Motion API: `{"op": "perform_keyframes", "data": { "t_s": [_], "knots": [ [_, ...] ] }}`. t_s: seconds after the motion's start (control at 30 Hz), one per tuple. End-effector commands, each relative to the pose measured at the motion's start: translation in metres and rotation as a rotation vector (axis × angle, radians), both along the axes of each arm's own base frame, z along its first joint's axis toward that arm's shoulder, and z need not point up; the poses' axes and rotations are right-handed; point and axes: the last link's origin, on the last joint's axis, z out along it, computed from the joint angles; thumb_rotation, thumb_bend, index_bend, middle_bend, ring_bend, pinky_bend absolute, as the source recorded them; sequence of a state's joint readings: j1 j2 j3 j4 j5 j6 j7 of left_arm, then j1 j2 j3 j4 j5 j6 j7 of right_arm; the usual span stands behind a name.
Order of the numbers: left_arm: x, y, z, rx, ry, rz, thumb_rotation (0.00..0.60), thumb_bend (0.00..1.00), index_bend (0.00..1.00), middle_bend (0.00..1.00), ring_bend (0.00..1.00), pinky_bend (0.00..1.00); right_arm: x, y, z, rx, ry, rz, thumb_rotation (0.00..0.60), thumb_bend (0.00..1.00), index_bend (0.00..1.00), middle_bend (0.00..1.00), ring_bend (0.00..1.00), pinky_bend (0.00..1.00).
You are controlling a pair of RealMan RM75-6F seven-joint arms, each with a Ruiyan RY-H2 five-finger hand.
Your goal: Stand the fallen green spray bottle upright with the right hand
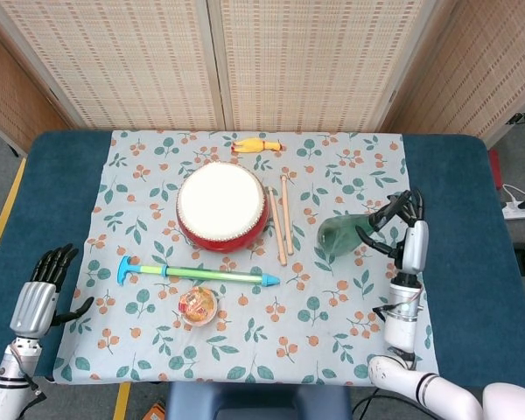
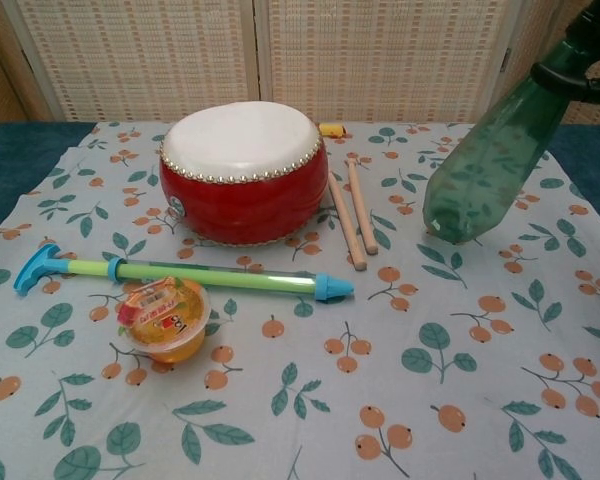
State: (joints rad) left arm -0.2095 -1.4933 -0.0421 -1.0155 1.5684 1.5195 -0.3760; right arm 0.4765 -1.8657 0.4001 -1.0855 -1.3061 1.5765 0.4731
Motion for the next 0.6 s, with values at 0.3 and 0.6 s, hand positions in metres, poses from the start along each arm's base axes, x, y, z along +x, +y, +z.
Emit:
{"op": "perform_keyframes", "data": {
  "t_s": [0.3, 0.6],
  "knots": [
    [0.0001, -0.0003, 0.0008, -0.004, -0.004, -0.002, 0.600, 0.22, 0.00, 0.00, 0.00, 0.01, 0.0115, 0.0060, 0.0073, 0.141, 0.163, -0.148, 0.600, 0.11, 0.72, 0.61, 0.30, 0.07],
    [-0.0003, 0.0006, 0.0011, 0.001, -0.009, -0.004, 0.600, 0.22, 0.00, 0.00, 0.00, 0.01, 0.0130, 0.0037, 0.0053, 0.145, 0.162, -0.144, 0.600, 0.11, 0.72, 0.61, 0.30, 0.07]
  ]
}}
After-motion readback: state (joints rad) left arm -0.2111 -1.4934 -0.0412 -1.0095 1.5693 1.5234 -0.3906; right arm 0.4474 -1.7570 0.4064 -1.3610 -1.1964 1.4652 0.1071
